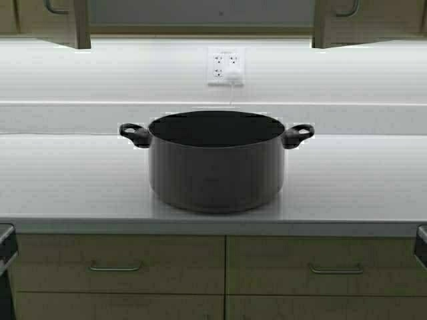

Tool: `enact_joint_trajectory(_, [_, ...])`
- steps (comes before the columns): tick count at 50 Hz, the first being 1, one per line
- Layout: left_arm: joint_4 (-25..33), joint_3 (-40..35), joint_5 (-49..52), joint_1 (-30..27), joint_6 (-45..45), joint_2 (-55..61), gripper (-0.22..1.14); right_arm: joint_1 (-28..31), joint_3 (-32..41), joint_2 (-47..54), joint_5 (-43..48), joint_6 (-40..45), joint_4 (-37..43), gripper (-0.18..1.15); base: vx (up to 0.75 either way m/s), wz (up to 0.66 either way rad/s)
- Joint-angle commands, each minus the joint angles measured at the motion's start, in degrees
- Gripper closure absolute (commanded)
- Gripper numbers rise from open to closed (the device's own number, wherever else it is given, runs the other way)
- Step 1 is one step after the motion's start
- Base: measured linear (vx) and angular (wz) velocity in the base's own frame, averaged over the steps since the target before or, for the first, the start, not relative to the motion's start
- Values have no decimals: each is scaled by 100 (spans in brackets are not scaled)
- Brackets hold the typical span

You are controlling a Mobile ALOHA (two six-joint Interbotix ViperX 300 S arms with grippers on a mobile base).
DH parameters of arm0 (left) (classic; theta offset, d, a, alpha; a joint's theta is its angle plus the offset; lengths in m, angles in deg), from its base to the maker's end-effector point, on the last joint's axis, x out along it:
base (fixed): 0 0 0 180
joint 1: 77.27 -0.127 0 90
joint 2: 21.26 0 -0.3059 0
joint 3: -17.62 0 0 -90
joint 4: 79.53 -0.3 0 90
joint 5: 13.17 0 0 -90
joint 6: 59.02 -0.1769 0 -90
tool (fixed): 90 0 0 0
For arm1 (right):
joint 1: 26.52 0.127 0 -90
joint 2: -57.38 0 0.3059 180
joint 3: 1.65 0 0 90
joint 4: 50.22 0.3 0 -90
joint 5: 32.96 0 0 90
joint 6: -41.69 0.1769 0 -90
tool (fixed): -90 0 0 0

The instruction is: Open the cabinet, put the pot inside, then close it

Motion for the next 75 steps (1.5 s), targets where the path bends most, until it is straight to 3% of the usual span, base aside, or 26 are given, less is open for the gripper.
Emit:
enact_joint_trajectory(1, [-9,-229,-167,-492,35,211,89,-290,132,18,26,-26,-9,91,0,0])
enact_joint_trajectory(22, [-9,668,-272,-1222,53,-686,89,-1424,-1213,-1292,88,-18,-18,91,0,0])
enact_joint_trajectory(28, [-9,853,-281,-1160,158,-932,84,-1389,-1441,-1661,62,0,26,81,0,0])
enact_joint_trajectory(33, [-9,1055,-325,-888,378,-1063,68,-1222,-1652,-1846,44,9,246,51,0,0])
enact_joint_trajectory(41, [-9,1424,-826,-246,914,-1028,14,-976,-2004,-1898,105,9,1292,-5,0,0])
enact_joint_trajectory(46, [-9,1731,-1424,35,1397,-870,-10,-729,-2479,-1854,694,9,2188,-7,0,0])
enact_joint_trajectory(53, [-44,2294,-2470,281,2232,-343,-10,229,-3217,-1494,2522,185,2654,-6,0,0])
enact_joint_trajectory(57, [-202,2602,-3182,378,2830,132,-10,686,-3507,-1063,3454,914,2769,-6,0,0])
enact_joint_trajectory(61, [-439,2856,-3911,378,3604,659,-10,870,-3779,-404,4228,2303,2522,-5,0,0])
enact_joint_trajectory(68, [-738,3208,-5704,378,5054,1802,-10,765,-4061,1002,5159,5115,1116,-5,0,0])
enact_joint_trajectory(75, [-738,3138,-7620,202,6671,3428,-10,439,-3981,2145,6091,7058,-255,-5,0,0])
